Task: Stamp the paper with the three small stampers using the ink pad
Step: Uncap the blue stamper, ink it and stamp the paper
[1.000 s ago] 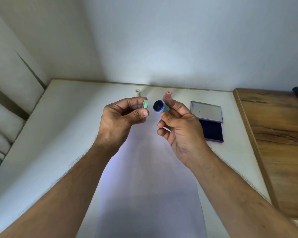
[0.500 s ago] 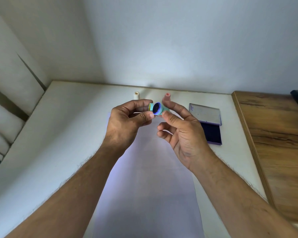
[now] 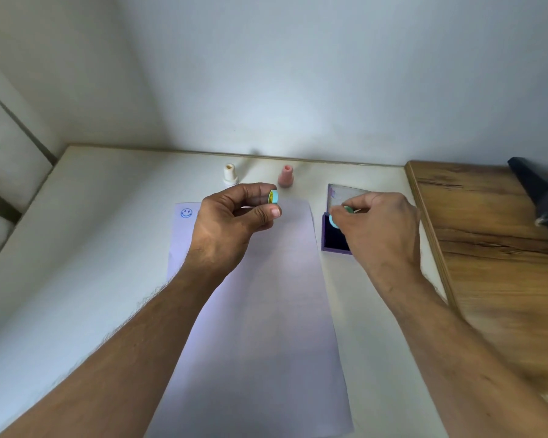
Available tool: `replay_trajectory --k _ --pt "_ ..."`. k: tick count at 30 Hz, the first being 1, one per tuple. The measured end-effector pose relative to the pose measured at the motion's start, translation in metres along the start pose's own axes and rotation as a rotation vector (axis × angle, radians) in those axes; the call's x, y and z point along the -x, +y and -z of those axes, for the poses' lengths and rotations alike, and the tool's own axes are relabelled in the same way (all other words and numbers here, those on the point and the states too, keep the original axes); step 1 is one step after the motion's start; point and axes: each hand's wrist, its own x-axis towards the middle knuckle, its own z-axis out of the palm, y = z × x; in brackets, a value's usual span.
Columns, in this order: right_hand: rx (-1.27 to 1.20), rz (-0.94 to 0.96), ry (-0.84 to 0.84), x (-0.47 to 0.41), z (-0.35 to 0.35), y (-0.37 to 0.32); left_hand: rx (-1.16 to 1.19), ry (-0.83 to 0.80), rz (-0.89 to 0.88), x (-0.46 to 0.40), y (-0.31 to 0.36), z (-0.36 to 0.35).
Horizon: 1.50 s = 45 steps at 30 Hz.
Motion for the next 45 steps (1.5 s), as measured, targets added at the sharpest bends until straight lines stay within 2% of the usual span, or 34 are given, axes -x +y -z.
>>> replay_trajectory --k 10,15,19,28,33,37,45 --pt "0.108 -0.029 -0.1 0.001 -0.001 0.004 -0.038 -0.026 0.013 -0.002 -0.005 -0.012" --pt "0.16 -0.103 -0.267 -0.007 0.002 -0.004 -0.056 -0.025 0.014 -0.001 -0.005 -0.009" --pt "0.155 -0.054 -0.142 -0.001 0.002 -0.004 -0.067 -0.016 0.011 -0.001 -0.005 -0.005" --pt "0.158 -0.039 -0.173 0.001 0.0 -0.007 -0.082 -0.015 0.009 -0.001 -0.004 -0.002" --pt "0.122 0.014 -0.08 0.005 -0.001 -0.006 -0.079 -0.005 0.007 -0.002 -0.004 0.001" --pt "0.147 0.007 -0.143 0.0 0.001 -0.005 -0.083 -0.005 0.0 -0.002 -0.004 0.001" --pt "0.361 0.043 -0.226 -0.006 -0.001 -0.002 -0.093 -0.004 0.01 -0.003 -0.005 0.0"
